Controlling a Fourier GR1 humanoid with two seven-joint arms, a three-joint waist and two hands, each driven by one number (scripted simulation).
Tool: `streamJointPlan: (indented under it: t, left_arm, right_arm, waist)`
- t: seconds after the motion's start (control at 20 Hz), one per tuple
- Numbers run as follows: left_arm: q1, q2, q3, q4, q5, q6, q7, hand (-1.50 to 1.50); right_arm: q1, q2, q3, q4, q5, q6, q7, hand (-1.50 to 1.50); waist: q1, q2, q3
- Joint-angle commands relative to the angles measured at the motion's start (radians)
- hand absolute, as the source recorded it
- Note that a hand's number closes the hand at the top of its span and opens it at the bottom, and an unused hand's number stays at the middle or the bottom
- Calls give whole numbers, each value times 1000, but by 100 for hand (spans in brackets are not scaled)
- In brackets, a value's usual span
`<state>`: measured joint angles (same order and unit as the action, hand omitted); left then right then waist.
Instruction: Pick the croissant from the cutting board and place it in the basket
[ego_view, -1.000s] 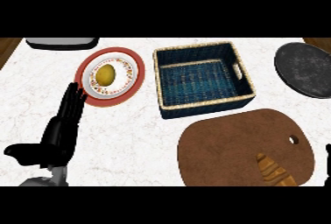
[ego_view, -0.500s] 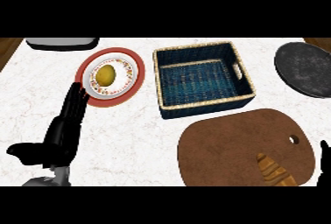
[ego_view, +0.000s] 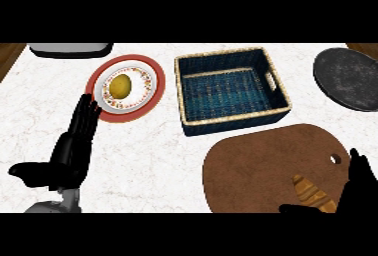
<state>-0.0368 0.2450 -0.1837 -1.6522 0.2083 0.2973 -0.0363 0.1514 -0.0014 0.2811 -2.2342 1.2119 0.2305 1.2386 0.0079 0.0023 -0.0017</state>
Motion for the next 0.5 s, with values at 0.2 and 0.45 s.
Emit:
streamJointPlan:
  t: [0.2,0.45]
  left_arm:
    - [-3,-9,16,26,-7,-8,-7,0]
    - [5,-16,24,6,-3,-15,-8,0]
  right_arm:
    - [-95,1,-23,54,6,74,236,-150]
    - [-75,1,-20,104,-14,22,225,-150]
  waist:
    - [-2,1,0]
    - [-4,0,1]
